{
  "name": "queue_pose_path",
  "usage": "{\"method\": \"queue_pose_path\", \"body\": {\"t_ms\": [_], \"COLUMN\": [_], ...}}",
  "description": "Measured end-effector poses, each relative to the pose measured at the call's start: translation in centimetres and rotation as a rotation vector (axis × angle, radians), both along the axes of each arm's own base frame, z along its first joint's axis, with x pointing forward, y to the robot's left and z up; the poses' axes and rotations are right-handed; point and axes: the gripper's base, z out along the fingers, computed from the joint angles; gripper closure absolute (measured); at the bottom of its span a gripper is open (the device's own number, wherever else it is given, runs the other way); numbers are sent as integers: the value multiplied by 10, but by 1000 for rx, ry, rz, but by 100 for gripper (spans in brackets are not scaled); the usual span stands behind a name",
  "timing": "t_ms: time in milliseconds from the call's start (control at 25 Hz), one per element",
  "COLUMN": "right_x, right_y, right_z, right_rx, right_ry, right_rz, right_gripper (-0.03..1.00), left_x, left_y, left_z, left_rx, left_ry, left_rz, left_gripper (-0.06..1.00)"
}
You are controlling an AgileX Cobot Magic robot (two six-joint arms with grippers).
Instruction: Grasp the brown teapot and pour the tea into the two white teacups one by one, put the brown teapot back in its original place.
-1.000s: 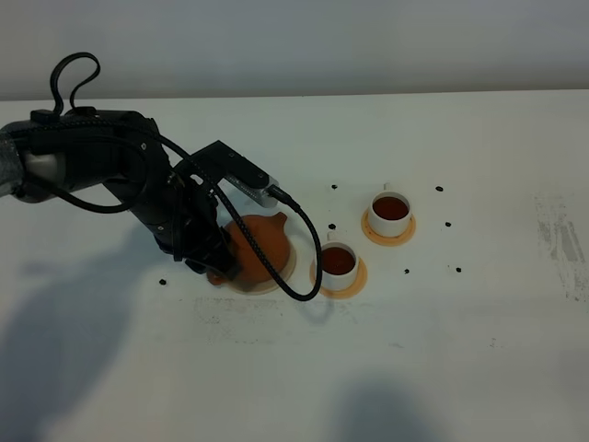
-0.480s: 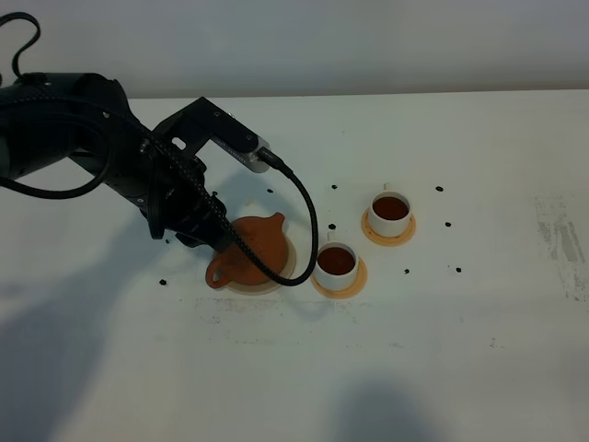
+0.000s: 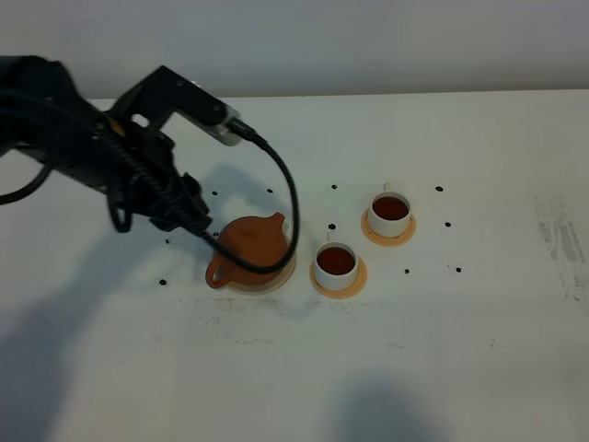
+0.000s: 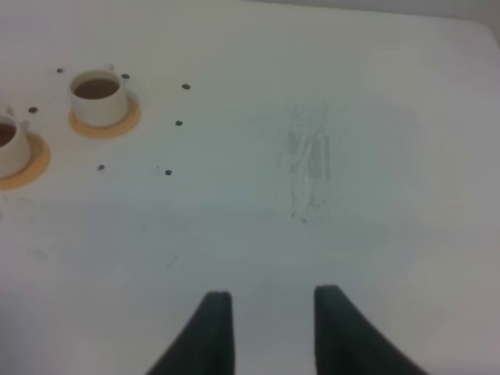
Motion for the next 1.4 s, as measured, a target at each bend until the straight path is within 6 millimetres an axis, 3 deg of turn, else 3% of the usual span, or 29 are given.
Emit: {"method": "queue_pose_path", "body": {"t_ms": [440,680,960,1160,1400], "right_x": [0,0,0,0,0], "right_y": [0,0,0,0,0], "right_z": [0,0,0,0,0], "right_rx": [0,0,0,0,0], "right_ry": [-1,0,0,0,0], "right_rz": [0,0,0,0,0], "right_gripper": [71,71,71,71,71], "left_x": [-72,-115,-156,-186,-230], "left_y": [68,98,108,117,126], "left_z": [48,58,86,92,96], "left_rx": [-57,-96,-124,-34,-83], "left_ry": [-66,-89,-180,-180,-93], "left_rz": [196,340,367,362,578], "left_gripper": [47,47,47,47,47]}}
